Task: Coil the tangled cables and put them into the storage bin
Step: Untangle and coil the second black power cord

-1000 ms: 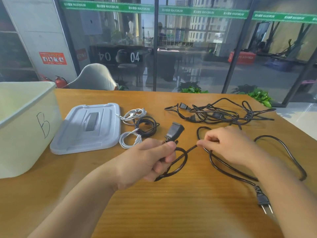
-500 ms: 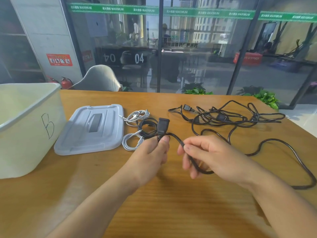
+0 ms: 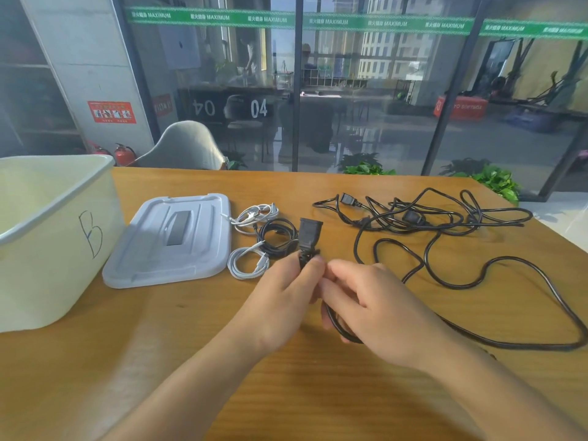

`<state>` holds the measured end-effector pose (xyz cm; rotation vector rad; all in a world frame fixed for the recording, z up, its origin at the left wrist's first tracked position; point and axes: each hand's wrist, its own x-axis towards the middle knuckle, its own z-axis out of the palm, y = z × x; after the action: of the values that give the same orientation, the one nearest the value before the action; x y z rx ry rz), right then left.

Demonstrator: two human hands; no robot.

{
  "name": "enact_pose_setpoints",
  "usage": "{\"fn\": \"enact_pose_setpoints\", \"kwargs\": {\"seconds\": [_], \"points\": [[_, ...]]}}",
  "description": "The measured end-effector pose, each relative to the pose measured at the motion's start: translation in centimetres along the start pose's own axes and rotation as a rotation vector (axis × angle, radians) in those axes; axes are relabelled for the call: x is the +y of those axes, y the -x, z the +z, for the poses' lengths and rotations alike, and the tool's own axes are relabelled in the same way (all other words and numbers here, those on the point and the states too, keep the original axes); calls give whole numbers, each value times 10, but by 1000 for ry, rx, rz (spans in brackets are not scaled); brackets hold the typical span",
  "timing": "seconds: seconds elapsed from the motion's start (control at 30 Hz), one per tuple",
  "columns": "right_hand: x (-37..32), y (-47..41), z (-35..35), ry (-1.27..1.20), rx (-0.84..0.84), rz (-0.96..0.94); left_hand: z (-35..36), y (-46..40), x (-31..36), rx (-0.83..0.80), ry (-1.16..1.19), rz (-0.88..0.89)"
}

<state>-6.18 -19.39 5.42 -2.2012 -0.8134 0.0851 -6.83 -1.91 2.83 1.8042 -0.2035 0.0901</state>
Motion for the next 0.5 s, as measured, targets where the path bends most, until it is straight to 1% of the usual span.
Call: {"fn": "enact_pose_setpoints", "kwargs": {"seconds": [0.1,0.17,0.2,0.3,0.37,0.43,0.5], "points": [[-3,2,-6,34,-106,-23,-5,-2,5,124,-29,32],[-6,6,-6,141,-185,-73,-12,-3,8,205,10,5],[-8,7,-3,183,-203,-98,-14,-3,8,217,17,-7],[-14,7,12,258,-193,-154,-11,2,9,146,45,1],[-14,5,21,285,-179,-151,-6,4,10,83,59,12],[-11,4,24,261,-172,-146,-5,5,11,55,88,-4],[-7,3,24,214,-197,-149,-8,4,13,62,130,-4]]}}
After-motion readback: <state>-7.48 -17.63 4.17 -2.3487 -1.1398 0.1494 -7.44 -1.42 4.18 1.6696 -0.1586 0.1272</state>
